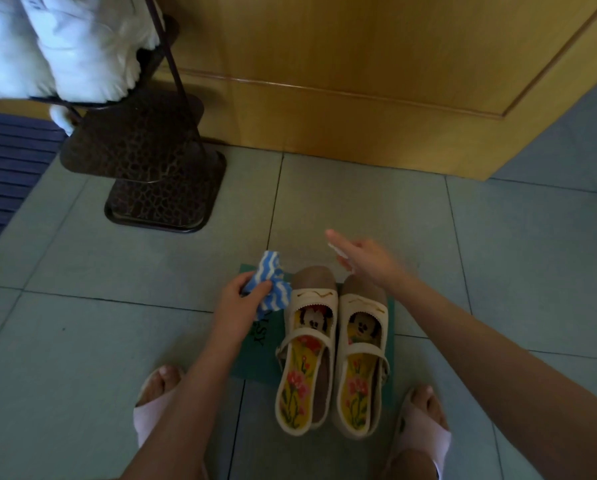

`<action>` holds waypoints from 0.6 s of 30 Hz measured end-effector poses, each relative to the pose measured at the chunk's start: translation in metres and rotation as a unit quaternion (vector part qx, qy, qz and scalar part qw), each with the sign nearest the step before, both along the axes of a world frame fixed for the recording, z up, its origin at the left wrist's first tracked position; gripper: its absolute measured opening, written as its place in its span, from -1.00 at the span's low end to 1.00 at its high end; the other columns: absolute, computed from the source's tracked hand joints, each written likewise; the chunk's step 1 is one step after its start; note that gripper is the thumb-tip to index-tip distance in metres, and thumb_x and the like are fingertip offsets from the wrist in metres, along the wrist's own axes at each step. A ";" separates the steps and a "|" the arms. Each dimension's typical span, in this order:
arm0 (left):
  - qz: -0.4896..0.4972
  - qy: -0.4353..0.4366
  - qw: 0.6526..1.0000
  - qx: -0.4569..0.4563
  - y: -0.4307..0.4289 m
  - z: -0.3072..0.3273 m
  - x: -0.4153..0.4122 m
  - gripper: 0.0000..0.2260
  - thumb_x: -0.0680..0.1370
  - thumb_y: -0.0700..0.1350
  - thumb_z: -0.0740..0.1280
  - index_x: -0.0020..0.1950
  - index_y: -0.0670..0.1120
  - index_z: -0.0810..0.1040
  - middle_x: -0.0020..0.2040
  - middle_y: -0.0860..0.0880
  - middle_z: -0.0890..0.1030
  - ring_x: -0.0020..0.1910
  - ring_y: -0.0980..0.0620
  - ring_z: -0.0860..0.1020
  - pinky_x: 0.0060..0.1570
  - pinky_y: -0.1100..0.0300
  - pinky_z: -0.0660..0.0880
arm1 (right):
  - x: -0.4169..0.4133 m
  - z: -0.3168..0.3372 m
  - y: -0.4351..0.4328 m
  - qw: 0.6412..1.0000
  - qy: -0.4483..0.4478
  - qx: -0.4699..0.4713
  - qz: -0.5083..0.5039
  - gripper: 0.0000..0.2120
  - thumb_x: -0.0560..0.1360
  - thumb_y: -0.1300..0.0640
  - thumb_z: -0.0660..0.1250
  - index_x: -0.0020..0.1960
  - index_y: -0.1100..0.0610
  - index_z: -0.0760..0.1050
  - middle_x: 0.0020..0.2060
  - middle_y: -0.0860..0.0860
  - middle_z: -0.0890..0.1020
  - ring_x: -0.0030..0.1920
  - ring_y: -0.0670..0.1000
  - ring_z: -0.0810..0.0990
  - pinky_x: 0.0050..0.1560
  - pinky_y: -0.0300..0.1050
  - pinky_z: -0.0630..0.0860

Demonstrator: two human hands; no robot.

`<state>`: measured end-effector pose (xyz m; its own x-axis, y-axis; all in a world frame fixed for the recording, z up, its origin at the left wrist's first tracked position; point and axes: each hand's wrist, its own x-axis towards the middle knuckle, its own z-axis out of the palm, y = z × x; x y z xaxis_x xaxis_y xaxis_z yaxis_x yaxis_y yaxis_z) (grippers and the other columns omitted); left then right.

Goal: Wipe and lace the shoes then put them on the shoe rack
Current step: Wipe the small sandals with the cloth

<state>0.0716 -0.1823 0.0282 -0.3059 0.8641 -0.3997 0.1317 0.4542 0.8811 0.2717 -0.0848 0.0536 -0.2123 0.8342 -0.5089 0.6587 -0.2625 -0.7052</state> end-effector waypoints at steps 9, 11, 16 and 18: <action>0.016 -0.002 1.000 -0.006 0.000 -0.005 -0.002 -0.80 0.53 -0.18 0.32 0.14 -0.17 0.51 -0.04 -0.09 0.55 -0.17 0.06 0.53 -0.26 0.32 0.46 | -0.017 -0.027 0.007 0.948 -0.266 0.128 0.124 -0.42 0.43 -0.38 0.06 -0.26 0.10 0.53 -0.36 0.04 0.56 -0.30 0.04 0.56 -0.18 -0.07 0.52; 0.020 -0.002 1.000 -0.002 0.000 -0.005 -0.005 -0.87 0.53 -0.17 0.32 0.07 -0.12 0.51 -0.07 -0.08 0.56 -0.23 0.15 0.51 -0.30 0.36 0.47 | -0.020 -0.028 0.006 0.937 -0.278 0.158 0.141 -0.47 0.44 -0.34 0.09 -0.33 0.10 0.46 -0.41 0.02 0.51 -0.33 0.04 0.53 -0.26 -0.12 0.47; 0.020 0.008 1.000 0.000 -0.004 -0.009 -0.009 -0.86 0.53 -0.17 0.32 0.08 -0.14 0.52 -0.10 -0.07 0.55 -0.25 0.17 0.50 -0.38 0.47 0.45 | -0.023 -0.025 0.004 0.942 -0.252 0.154 0.162 -0.54 0.49 -0.24 0.13 -0.40 0.08 0.39 -0.46 0.00 0.43 -0.40 0.01 0.45 -0.37 -0.17 0.32; 0.020 0.007 1.000 0.000 -0.004 -0.009 -0.009 -0.87 0.53 -0.16 0.32 0.06 -0.14 0.52 -0.10 -0.08 0.56 -0.24 0.11 0.52 -0.37 0.45 0.46 | -0.025 -0.022 0.003 0.941 -0.248 0.158 0.167 -0.55 0.50 -0.23 0.13 -0.41 0.04 0.34 -0.41 0.04 0.47 -0.32 0.06 0.51 -0.29 -0.11 0.42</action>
<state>0.0623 -0.1863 0.0191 -0.3451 0.8509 -0.3961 0.1252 0.4600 0.8791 0.2464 -0.0815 0.0316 -0.2920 0.8891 -0.3525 0.9357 0.1892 -0.2978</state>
